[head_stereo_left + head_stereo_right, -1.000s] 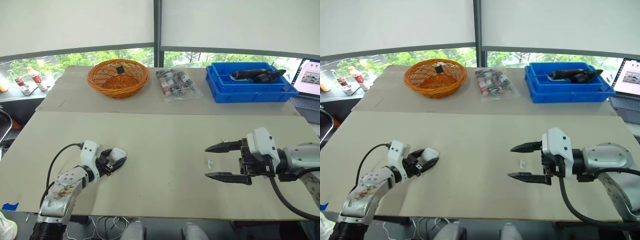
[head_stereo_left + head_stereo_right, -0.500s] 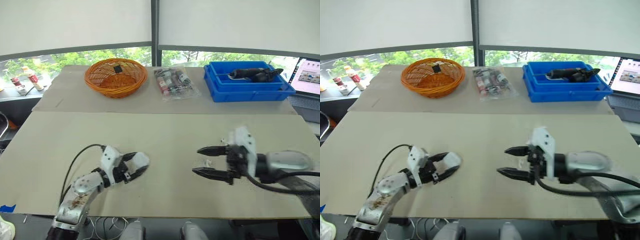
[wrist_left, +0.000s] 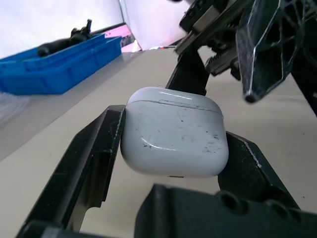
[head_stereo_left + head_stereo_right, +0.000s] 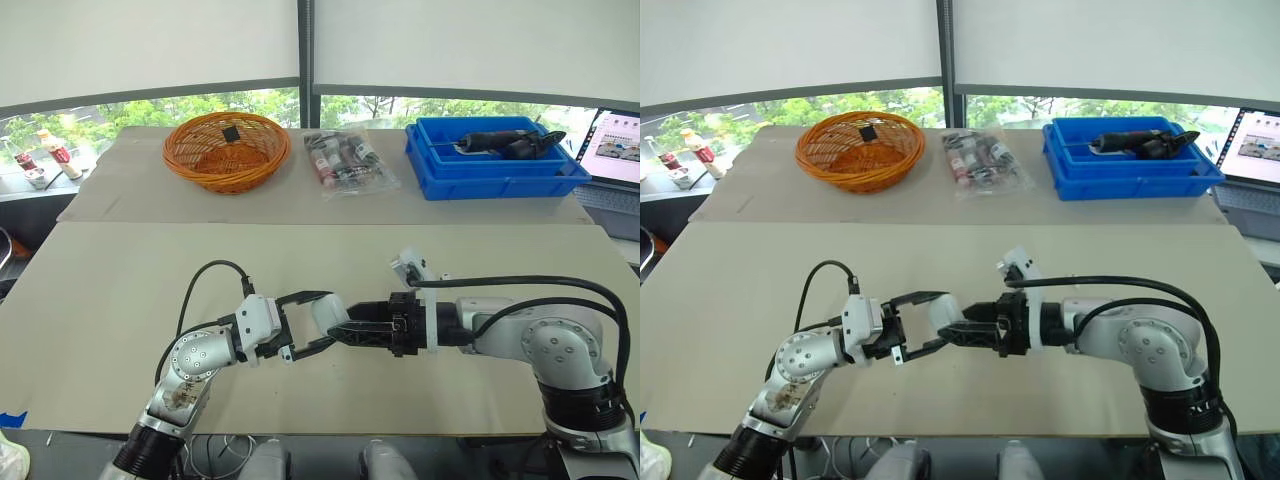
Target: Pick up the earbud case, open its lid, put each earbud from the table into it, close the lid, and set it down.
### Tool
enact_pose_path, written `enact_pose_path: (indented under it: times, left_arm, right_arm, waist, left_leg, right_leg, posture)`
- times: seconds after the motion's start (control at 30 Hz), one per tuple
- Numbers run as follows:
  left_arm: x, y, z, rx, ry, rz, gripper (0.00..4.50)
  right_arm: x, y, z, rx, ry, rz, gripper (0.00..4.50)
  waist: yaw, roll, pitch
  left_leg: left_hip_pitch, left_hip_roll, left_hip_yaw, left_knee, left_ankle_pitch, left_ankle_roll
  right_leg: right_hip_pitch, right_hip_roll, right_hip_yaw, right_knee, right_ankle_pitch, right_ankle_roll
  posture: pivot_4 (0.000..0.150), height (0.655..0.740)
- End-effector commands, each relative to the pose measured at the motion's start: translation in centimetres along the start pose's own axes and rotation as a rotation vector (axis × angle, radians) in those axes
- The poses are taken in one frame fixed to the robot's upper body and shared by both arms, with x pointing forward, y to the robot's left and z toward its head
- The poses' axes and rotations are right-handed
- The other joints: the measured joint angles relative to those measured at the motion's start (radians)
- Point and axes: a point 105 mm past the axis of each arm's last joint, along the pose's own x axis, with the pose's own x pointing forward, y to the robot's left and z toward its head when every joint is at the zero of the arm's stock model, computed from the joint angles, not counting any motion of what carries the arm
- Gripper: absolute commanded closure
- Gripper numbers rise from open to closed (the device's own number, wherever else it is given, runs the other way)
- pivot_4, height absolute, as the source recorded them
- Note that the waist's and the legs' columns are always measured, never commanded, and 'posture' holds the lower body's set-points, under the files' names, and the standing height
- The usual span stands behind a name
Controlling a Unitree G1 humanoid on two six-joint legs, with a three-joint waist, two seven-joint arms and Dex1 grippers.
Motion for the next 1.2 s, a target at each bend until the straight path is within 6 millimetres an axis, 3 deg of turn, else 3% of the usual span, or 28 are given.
enact_pose_path:
  times: [0.03,0.13,0.33,0.63,0.7,0.77,0.93,1.0,1.07,1.2]
  left_arm:
    - [0.2,0.5,1.0,0.055,-0.049,-0.002,1.80]
    - [0.3,0.6,1.2,0.072,-0.057,-0.009,1.80]
    - [0.6,0.3,1.5,0.090,-0.073,-0.020,1.80]
    - [0.8,0.5,1.4,0.109,-0.079,0.025,1.80]
    - [0.7,0.6,1.1,0.095,-0.060,0.023,0.76]
    - [0.4,0.5,0.4,0.056,-0.020,-0.001,0.03]
    - [-1.1,-1.1,-2.4,-0.164,0.168,-0.155,0.00]
    - [-2.1,-1.4,-3.3,-0.365,0.276,-0.198,0.00]
    - [-2.5,-1.7,-3.1,-0.460,0.339,-0.247,0.00]
    - [-1.8,-1.7,-2.2,-0.535,0.383,-0.286,0.00]
  right_arm:
    - [0.3,0.8,0.4,-0.004,0.002,0.046,0.83]
    - [0.6,0.9,0.4,0.005,-0.002,0.056,1.65]
    - [0.8,0.8,0.6,0.026,-0.019,0.062,3.73]
    - [0.9,1.0,0.5,0.020,-0.008,0.069,3.75]
    - [0.8,0.9,0.5,0.006,0.000,0.063,3.75]
    - [0.7,0.7,0.4,-0.033,0.028,0.043,3.75]
    - [0.6,0.1,0.2,-0.215,0.135,-0.012,3.75]
    - [0.4,-0.1,0.3,-0.404,0.223,-0.044,3.75]
    - [0.1,-0.4,0.1,-0.563,0.306,-0.056,3.75]
    - [-0.3,-0.9,-0.7,-0.705,0.403,-0.035,3.75]
  waist:
    - [-0.001,0.000,0.000]
    - [-0.002,0.000,0.000]
    - [-0.002,0.000,0.000]
    - [-0.002,0.000,0.000]
    - [-0.002,0.000,0.000]
    - [-0.003,0.000,0.000]
    - [-0.007,0.000,0.000]
    - [-0.011,0.002,0.001]
    - [-0.014,0.002,0.002]
    - [-0.012,0.002,0.002]
  left_leg:
    - [0.000,0.000,0.000,0.001,0.000,0.000]
    - [0.000,0.000,0.000,0.002,0.000,0.000]
    - [0.000,0.000,0.000,0.004,0.000,0.000]
    - [0.000,0.000,0.000,0.004,0.000,0.000]
    - [0.000,0.000,0.000,0.004,0.000,0.000]
    - [0.000,0.000,0.000,0.004,0.000,0.000]
    - [0.000,0.000,0.000,0.004,0.000,0.001]
    - [0.000,0.000,0.000,0.004,0.000,0.001]
    - [0.000,0.000,-0.001,0.004,0.000,0.001]
    - [0.000,0.000,-0.001,0.005,0.000,0.001]
  right_leg:
    - [0.000,0.000,0.000,0.000,0.000,0.000]
    - [0.001,0.001,0.000,0.000,0.000,0.000]
    - [0.001,0.001,0.000,0.000,0.000,0.000]
    - [0.001,0.001,0.000,0.000,0.000,0.000]
    - [0.001,0.001,0.000,0.000,0.000,0.000]
    - [0.001,0.001,0.000,0.000,0.000,0.000]
    - [0.001,0.001,-0.001,0.001,0.000,0.000]
    - [0.000,0.002,-0.001,0.001,0.000,0.001]
    - [0.000,0.001,-0.001,0.001,-0.001,0.001]
    - [0.001,0.001,-0.003,0.000,-0.001,0.001]
  posture:
    - [0.150,0.7400]
    - [0.150,0.7400]
    - [0.150,0.7400]
    - [0.150,0.7400]
    - [0.150,0.7400]
    - [0.150,0.7400]
    - [0.150,0.7400]
    - [0.150,0.7400]
    - [0.150,0.7400]
    - [0.150,0.7400]
